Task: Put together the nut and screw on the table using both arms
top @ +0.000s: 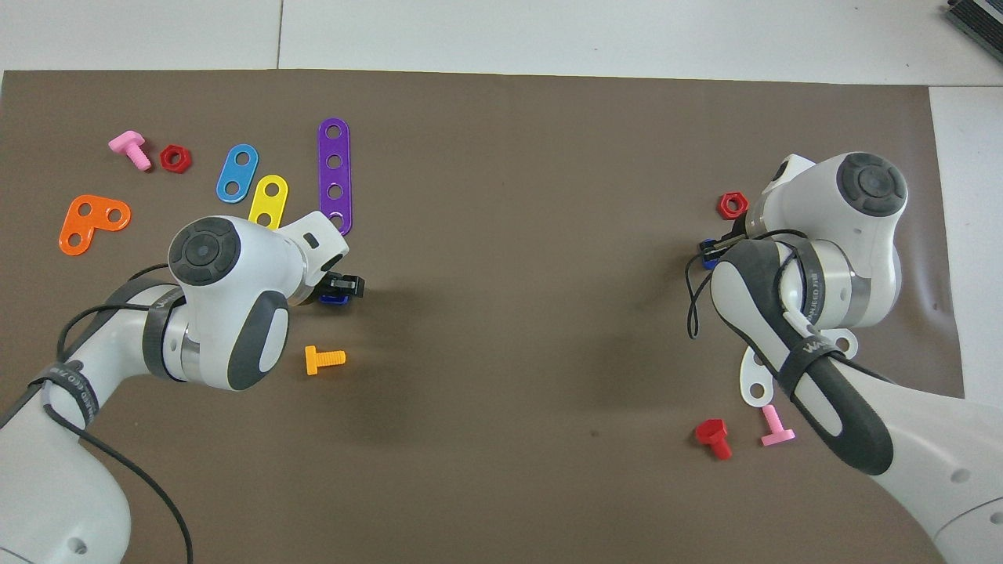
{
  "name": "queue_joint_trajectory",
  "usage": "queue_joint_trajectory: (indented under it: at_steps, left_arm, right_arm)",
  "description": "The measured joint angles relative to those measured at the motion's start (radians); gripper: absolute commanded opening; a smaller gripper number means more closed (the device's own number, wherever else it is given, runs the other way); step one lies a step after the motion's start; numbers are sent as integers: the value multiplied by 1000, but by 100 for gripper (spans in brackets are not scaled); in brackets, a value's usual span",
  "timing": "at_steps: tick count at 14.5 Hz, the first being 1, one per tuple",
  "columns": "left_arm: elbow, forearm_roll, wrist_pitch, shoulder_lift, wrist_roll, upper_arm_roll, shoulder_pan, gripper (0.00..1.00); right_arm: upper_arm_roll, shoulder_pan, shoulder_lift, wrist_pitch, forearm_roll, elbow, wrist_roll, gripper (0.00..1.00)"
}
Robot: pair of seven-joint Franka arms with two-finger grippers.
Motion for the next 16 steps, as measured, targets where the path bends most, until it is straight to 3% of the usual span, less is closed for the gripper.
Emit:
queue_joint_trajectory:
  at_steps: [3,7,10,13,16]
  left_arm:
    - [-1,0,0,0,4,0,0,66]
    - [-6,0,0,1,14,0,0,63]
    - [-7,0,0,2,19,0,0,56]
    - [-7,0,0,3,33,1,0,35]
    - [-7,0,0,2,40,1,0,13]
  right_arm:
    - [4,34,-24,-69,2,94,80,0]
    - [9,188,-26,-128,1,209,349,0]
    - [12,297,47,-130,2,285,479,0]
    - [13,424,198,-125,-1,418,690,0]
    - [12,492,315,-46,-1,495,766,0]
